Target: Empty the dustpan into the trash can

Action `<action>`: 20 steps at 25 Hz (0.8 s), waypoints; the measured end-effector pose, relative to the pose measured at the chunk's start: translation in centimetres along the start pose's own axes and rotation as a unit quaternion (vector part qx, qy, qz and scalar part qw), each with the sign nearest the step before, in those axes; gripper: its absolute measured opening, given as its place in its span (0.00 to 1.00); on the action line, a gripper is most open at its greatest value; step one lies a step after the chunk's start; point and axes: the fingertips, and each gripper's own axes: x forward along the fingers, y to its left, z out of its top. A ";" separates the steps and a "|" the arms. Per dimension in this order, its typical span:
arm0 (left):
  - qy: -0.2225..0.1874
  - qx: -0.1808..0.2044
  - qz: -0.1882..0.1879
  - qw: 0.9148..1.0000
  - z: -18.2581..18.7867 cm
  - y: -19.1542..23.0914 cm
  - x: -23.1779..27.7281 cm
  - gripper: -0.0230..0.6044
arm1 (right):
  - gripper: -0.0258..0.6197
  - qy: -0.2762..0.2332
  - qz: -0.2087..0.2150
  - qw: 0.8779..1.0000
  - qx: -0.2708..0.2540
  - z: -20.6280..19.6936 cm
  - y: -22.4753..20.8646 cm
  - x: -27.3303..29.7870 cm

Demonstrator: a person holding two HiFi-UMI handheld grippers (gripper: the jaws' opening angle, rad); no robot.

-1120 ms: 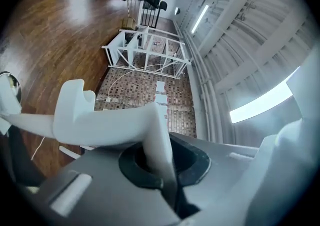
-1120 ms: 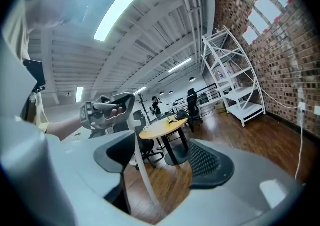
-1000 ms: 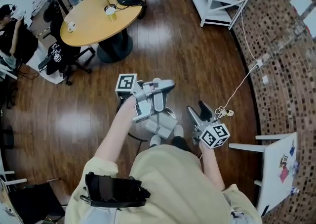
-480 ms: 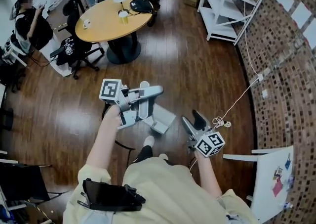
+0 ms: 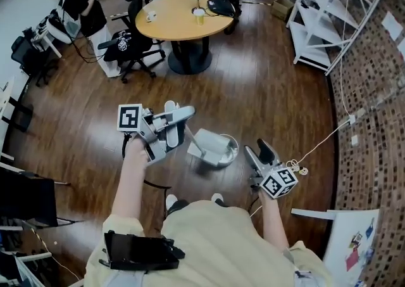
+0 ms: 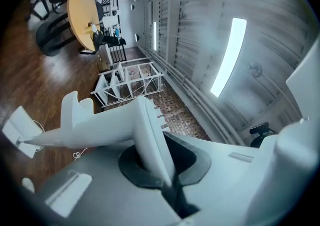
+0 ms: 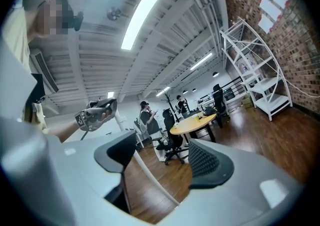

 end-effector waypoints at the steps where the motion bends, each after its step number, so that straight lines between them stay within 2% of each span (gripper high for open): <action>1: -0.005 0.003 0.005 1.000 -0.2 0.1 -1.3 0.04 | 0.53 -0.002 0.005 1.000 -0.003 -0.2 0.9 0.5; 5: -0.022 -0.005 0.015 1.000 -0.7 0.2 -6.4 0.04 | 0.53 0.009 0.020 1.000 0.002 -1.8 4.6 3.6; 11: -0.048 -0.021 0.079 0.996 -0.7 4.1 -14.8 0.04 | 0.53 0.066 0.074 0.995 0.007 -7.5 11.8 9.4; 16: -0.087 -0.037 0.141 0.985 -1.1 9.1 -22.1 0.04 | 0.53 0.118 0.109 0.987 0.006 -11.9 16.2 11.5; 20: -0.092 -0.017 0.201 0.975 -1.3 14.1 -28.5 0.04 | 0.53 0.143 0.120 0.982 -0.005 -13.7 18.2 12.7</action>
